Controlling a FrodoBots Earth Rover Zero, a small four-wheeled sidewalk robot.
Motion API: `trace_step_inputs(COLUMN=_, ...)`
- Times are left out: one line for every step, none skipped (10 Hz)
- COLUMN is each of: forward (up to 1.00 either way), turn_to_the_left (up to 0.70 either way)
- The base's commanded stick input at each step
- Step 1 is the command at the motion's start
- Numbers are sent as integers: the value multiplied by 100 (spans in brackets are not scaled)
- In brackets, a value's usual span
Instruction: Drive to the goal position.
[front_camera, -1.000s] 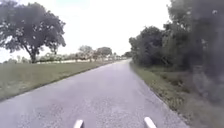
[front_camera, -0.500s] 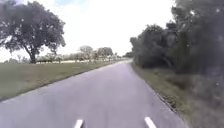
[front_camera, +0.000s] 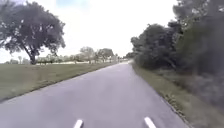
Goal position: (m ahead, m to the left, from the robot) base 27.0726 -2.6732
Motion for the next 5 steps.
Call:
trace_step_inputs(forward=70, turn_to_the_left=1)
trace_step_inputs(forward=70, turn_to_the_left=1)
trace_step_inputs(forward=70, turn_to_the_left=1)
trace_step_inputs(forward=70, turn_to_the_left=1)
trace_step_inputs(forward=70, turn_to_the_left=1)
